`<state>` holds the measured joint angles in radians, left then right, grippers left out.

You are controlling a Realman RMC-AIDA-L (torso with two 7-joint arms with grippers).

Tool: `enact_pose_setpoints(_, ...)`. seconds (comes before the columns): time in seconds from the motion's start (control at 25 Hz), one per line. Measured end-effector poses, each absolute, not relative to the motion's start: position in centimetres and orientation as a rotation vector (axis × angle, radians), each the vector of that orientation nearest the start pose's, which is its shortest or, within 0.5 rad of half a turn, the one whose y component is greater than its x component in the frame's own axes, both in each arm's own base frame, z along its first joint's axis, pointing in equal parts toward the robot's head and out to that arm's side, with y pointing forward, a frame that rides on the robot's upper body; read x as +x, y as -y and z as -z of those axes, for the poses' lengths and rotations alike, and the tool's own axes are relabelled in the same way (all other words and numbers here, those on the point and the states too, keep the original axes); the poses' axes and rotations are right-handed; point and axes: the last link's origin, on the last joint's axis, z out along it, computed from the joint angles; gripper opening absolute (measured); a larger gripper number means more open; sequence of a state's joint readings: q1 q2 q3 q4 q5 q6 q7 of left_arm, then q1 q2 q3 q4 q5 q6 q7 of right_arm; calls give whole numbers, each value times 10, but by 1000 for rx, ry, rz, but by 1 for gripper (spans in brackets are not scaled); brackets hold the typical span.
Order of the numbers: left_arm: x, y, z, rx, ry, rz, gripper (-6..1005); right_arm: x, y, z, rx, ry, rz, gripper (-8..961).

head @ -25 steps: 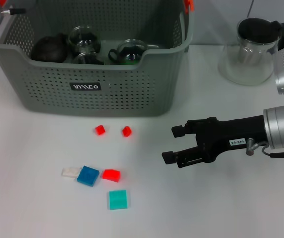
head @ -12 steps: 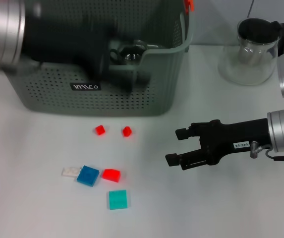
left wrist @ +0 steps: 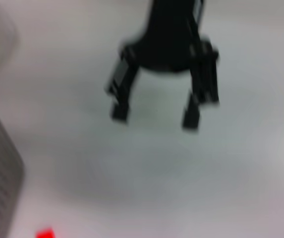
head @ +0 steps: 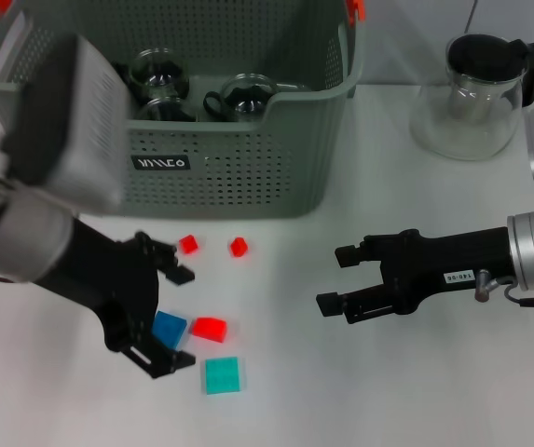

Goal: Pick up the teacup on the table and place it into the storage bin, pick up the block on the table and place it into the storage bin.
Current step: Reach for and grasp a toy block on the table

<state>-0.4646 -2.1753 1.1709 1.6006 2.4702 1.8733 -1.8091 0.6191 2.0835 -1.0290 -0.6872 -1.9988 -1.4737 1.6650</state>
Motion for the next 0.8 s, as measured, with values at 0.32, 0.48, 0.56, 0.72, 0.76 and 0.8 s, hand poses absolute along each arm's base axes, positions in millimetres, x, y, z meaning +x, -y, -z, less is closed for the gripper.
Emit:
enact_pose_setpoints(0.32, -177, -309, 9, -2998, -26, -739, 947, 222, -340, 42, -2969, -768, -433, 947)
enact_pose_setpoints(0.48, -178, -319, 18, -2949, -85, -820, 946, 222, -339, 43, -2968, -777, -435, 947)
enact_pose_setpoints(0.56, -182, -326, 25, -2918, -104, -881, 945, 223, -339, 44, -2967, -785, -435, 947)
enact_pose_setpoints(0.72, -187, -330, 33, -2916, -108, -930, 946, 224, -339, 44, -2964, -791, -433, 947)
enact_pose_setpoints(0.76, -188, -332, 35, -2916, -108, -943, 946, 224, -339, 44, -2964, -793, -434, 947)
enact_pose_setpoints(0.8, -189, -332, 36, -2917, -107, -952, 946, 224, -339, 45, -2964, -795, -433, 946)
